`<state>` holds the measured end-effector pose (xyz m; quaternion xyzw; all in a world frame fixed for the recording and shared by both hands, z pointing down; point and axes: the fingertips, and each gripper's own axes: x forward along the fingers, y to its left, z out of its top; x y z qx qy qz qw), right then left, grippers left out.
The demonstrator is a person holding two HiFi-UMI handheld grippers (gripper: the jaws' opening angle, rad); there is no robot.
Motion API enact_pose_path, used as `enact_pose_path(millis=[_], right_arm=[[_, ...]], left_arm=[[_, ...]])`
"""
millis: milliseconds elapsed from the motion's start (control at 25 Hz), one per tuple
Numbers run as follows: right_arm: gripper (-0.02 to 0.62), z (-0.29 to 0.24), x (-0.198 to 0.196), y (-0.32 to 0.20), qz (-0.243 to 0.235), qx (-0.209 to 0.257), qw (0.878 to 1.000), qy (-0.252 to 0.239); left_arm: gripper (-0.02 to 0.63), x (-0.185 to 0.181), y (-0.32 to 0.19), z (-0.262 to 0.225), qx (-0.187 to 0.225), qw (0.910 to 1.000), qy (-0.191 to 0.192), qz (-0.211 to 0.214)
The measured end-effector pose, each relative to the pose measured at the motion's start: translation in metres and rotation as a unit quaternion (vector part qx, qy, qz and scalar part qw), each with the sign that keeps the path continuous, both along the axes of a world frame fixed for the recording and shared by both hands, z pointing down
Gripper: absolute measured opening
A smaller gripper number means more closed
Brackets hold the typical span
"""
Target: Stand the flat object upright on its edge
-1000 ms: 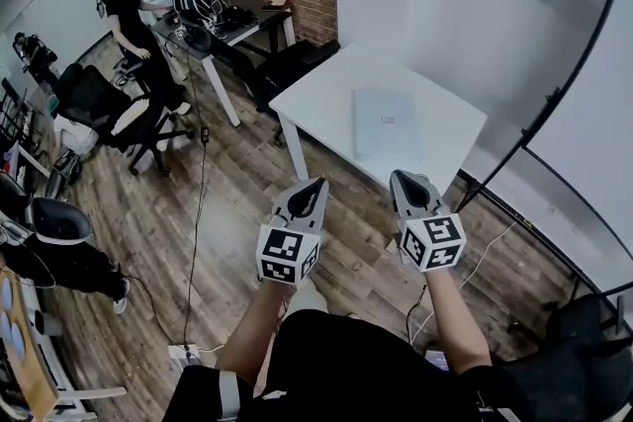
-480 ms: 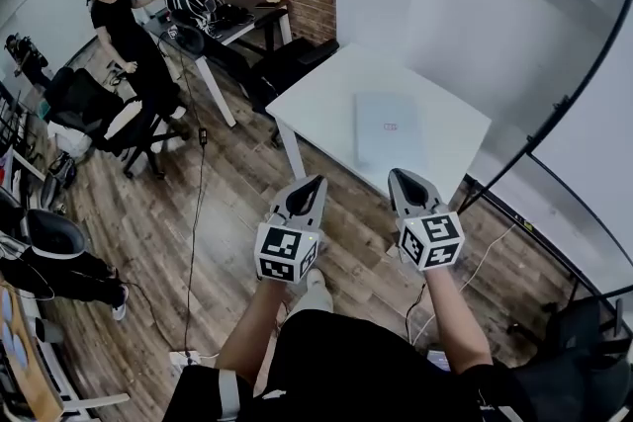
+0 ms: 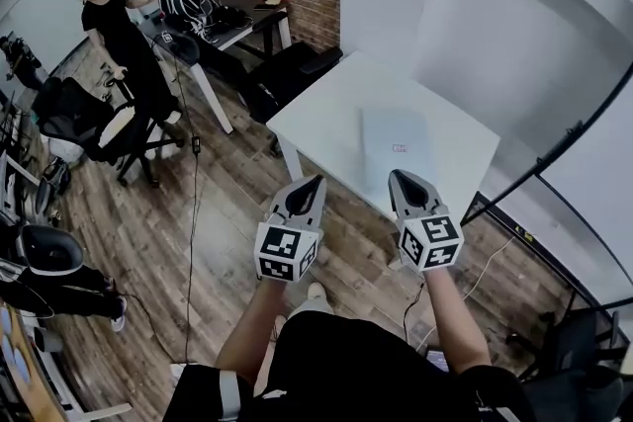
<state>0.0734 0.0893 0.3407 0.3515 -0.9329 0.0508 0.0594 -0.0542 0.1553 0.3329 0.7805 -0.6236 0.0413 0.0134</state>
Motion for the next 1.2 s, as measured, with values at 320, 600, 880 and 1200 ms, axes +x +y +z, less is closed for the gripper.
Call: enact_pose_path(millis=[320,600,880,1200], right_arm=[[0.041,-0.003,-0.039,-0.042,0.016,-0.006,1.000,0.008],[0.041,-0.004,-0.076,-0.064,0.022,-0.006,1.000,0.016],[0.041,0.005,-0.103,-0.076,0.032,-0.011,0.999,0.028],[0.041,0.023,-0.110,-0.082,0.048,-0.021,0.998,0.047]], left_arm=[[0.012,-0.038,-0.047,-0.004,-0.003,0.9998,0.006,0.021],[0.012,-0.077,-0.069,-0.002,-0.007,0.9995,0.017,0.026],[0.012,-0.107,-0.083,0.008,-0.013,0.9989,0.028,0.035],[0.012,-0.121,-0.091,0.027,-0.028,0.9973,0.044,0.051]])
